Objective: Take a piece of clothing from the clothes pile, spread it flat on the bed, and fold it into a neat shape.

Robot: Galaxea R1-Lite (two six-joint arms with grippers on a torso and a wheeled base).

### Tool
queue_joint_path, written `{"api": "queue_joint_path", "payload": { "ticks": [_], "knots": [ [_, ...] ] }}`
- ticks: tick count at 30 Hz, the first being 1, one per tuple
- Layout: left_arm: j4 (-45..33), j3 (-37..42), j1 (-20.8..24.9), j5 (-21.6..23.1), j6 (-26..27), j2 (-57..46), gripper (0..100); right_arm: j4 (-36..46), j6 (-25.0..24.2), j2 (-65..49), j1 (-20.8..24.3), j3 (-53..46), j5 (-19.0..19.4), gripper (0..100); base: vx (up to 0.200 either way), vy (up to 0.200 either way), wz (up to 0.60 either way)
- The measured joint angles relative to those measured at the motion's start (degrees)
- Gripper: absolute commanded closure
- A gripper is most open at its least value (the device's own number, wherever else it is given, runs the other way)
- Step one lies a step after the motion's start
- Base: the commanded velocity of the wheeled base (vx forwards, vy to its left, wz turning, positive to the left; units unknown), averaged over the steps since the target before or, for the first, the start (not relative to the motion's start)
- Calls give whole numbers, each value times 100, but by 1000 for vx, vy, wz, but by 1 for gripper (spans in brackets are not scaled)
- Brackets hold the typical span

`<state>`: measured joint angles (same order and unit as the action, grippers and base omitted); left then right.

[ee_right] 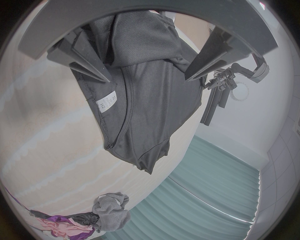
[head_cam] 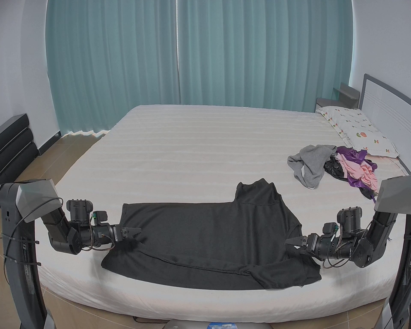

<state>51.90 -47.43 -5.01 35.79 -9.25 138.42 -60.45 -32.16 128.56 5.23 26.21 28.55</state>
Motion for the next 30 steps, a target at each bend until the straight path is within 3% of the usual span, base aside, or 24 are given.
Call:
{"api": "queue_joint_path", "payload": {
  "ticks": [1,24,30],
  "knots": [
    [5,5,0,0,0,16,100,2,0,0,2,0,0,0,0,0,0],
    [27,386,-133,-104,-73,-177,100,10,61,29,-5,99,-33,0,0,0,0],
    [128,468,-100,-378,-533,-315,100,71,391,99,-9,215,-30,0,0,0,0]
  ]
}}
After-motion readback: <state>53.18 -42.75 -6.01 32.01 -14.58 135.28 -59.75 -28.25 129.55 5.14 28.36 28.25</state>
